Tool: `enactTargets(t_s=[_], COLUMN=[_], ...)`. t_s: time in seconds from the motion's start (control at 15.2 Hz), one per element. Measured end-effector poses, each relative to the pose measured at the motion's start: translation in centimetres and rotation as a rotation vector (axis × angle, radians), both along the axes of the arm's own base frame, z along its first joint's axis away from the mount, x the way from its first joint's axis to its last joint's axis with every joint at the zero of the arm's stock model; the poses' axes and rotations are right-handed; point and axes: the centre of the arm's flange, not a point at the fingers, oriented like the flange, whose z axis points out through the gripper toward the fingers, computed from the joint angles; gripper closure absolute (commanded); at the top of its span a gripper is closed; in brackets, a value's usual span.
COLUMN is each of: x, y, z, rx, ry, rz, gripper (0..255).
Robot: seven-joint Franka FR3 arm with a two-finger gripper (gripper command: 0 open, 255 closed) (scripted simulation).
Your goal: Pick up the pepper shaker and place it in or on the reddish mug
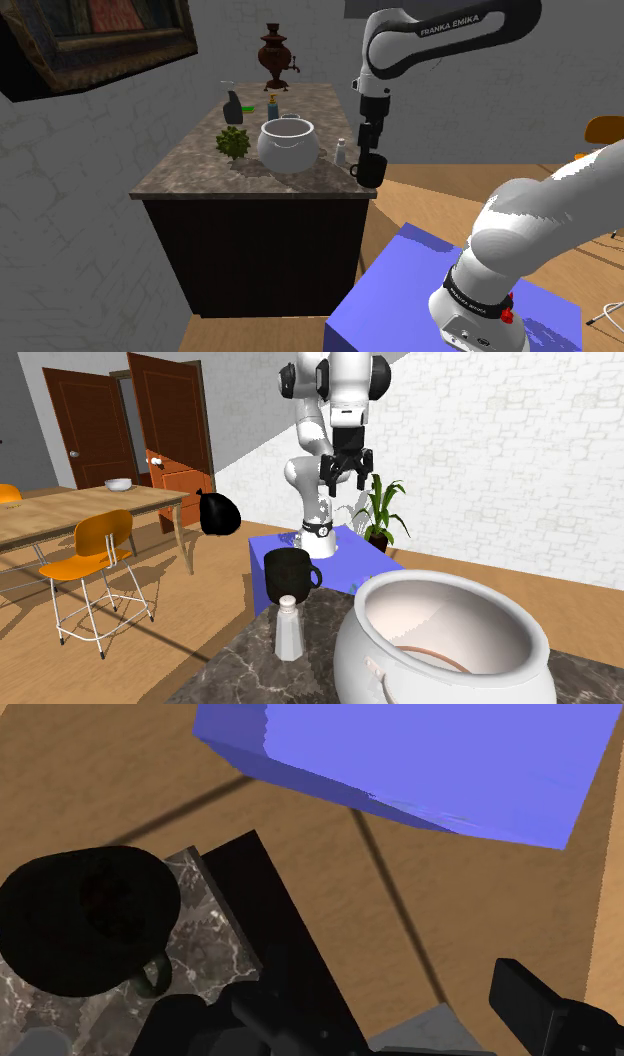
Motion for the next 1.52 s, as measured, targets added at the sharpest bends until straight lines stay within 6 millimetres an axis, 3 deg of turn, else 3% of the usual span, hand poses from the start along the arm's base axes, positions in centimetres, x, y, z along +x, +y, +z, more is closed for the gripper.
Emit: enactTargets(t_s=[0.66,1.52], x=[7.5,18.4], y=[-8.8,-18.7], z=[-4.1,-8.4], rx=[-0.031,-0.073], ry=[-0.089,-0.204], rz=[0.041,0.095], gripper=[0,0])
